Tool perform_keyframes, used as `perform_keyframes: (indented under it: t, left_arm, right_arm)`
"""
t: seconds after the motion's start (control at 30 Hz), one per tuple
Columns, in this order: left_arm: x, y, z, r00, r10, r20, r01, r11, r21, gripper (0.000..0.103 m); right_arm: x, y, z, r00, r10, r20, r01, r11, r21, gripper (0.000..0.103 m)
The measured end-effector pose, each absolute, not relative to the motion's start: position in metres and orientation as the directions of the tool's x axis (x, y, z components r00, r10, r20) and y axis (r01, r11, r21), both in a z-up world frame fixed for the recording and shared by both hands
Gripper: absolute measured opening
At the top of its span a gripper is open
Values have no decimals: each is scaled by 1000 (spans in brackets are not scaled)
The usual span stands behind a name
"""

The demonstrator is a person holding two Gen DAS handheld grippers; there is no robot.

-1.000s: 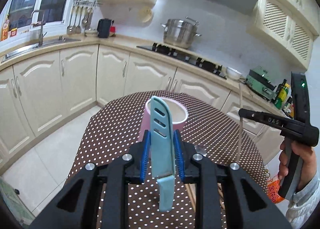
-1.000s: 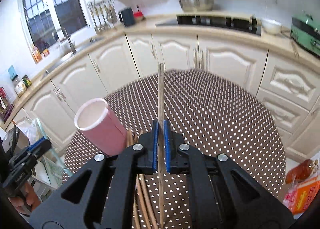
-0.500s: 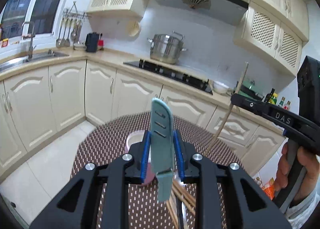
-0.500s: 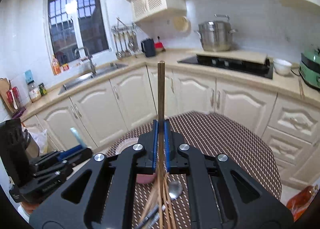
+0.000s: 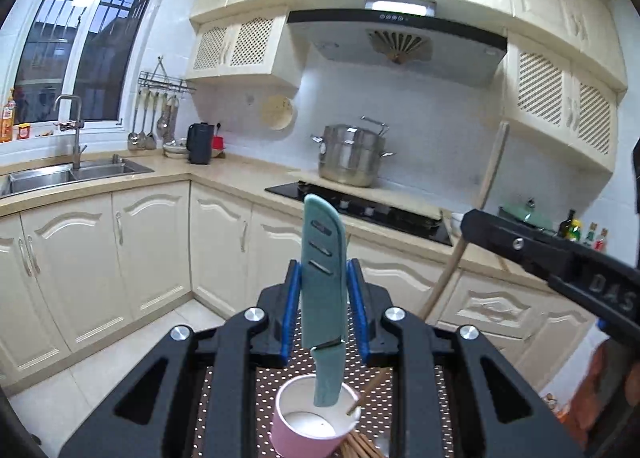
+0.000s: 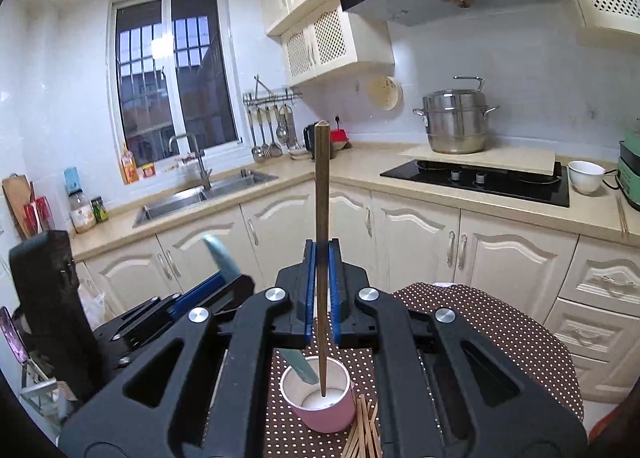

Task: Organize utensils
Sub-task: 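Carry the knife and chopstick over the pink cup and lower both in, then open the left tool releasing the knife while the right tool releases the chopstick, then move both tools back to the pile and grasp a chopstick with the right tool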

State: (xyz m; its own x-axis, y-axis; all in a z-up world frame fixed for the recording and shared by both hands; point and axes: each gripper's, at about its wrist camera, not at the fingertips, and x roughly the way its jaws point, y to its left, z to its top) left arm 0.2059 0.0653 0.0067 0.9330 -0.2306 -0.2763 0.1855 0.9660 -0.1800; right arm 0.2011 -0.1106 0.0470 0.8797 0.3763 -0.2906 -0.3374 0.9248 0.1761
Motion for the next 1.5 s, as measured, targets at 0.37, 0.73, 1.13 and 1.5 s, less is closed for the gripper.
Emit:
perform_keyframes:
  t: [0.37, 0.73, 1.13, 1.5]
  left_arm:
    - [226, 63, -42, 881, -249, -402, 190, 965, -182, 23]
    - [216, 63, -51, 876, -264, -404, 208, 962, -178, 38]
    - [197, 74, -52, 877, -235, -420, 171, 968, -184, 58]
    - [165, 84, -35, 903, -190, -386, 125, 974, -187, 65]
  right_arm:
    - [222, -104, -2, 845, 360, -395, -310, 932, 186, 7]
    - [223, -103, -26, 827, 352, -437, -294, 935, 196, 7]
    - [219, -107, -37, 813, 350, -465, -275, 935, 224, 8]
    - [198, -127, -30, 834, 338, -436, -252, 937, 242, 53]
